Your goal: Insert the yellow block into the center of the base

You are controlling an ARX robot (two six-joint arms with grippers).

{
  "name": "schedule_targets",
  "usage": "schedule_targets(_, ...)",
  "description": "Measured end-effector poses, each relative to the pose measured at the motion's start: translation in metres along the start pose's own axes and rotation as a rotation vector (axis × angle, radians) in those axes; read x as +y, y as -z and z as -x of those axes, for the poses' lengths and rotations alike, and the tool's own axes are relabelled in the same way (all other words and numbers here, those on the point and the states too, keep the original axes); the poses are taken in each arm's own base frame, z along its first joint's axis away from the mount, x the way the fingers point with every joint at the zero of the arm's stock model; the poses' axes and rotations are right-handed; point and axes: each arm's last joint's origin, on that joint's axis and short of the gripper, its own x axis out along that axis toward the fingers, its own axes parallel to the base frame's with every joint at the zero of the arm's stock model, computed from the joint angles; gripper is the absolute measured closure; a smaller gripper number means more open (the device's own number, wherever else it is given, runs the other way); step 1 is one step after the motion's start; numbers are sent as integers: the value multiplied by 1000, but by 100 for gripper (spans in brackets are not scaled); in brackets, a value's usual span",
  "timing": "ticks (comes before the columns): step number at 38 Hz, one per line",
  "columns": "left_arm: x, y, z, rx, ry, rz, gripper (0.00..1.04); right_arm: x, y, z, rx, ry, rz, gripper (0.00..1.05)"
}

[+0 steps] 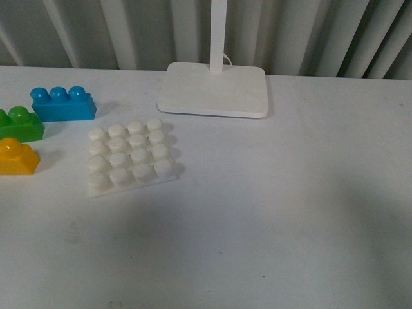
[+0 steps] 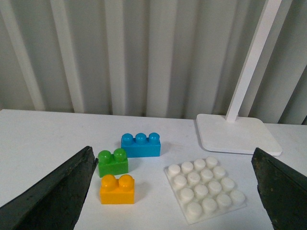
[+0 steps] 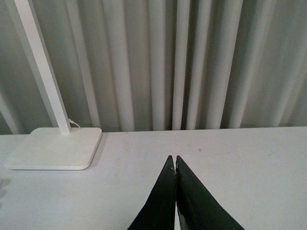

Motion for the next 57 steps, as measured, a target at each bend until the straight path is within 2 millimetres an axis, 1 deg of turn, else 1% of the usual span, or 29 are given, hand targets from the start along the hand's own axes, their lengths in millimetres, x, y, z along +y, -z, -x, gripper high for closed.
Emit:
schedule_targets(12, 0, 0, 0, 0, 0, 0, 6, 0, -1, 10, -4, 0, 0, 104)
schedule_targets(25, 0, 0, 0, 0, 0, 0, 6, 0, 0, 15, -4, 0, 0, 104)
schedule_targets(29, 0, 0, 0, 0, 0, 0, 6, 0, 4, 22, 32, -1, 0, 104)
schedule_targets(32, 0, 0, 0, 0, 0, 0, 6, 0, 2, 26, 3, -1, 0, 104)
schedule_targets(39, 0, 0, 0, 0, 0, 0, 6, 0, 2, 26, 2, -1, 0, 104)
schedule_targets(41, 0, 0, 0, 0, 0, 0, 6, 0, 2, 26, 2, -1, 2, 94)
schedule_targets(43, 0, 0, 0, 0, 0, 0, 6, 0, 2, 26, 2, -1, 2, 81)
schedule_targets(44, 0, 1, 0, 35, 13, 32, 6, 0, 2, 26, 2, -1, 2, 76)
schedule_targets(45, -1, 1, -1, 154, 40, 104, 6, 0, 2, 26, 2, -1, 2, 69)
schedule_targets(46, -2, 3, -4, 236, 38, 171, 6, 0, 2, 26, 2, -1, 2, 63)
schedule_targets(48, -4, 9, -12, 337, 27, 285, 6, 0, 2, 26, 1, -1, 2, 51)
schedule_targets(49, -5, 11, -17, 352, 30, 305, 6, 0, 2, 26, 2, -1, 2, 46)
schedule_targets(51, -6, 12, -28, 357, 51, 320, 6, 0, 2, 26, 2, -1, 2, 33)
schedule_targets(54, -5, 18, -46, 359, 56, 322, 6, 0, 2, 26, 2, -1, 2, 17)
schedule_targets(57, -3, 24, -57, 373, 61, 311, 6, 0, 2, 26, 2, -1, 2, 8)
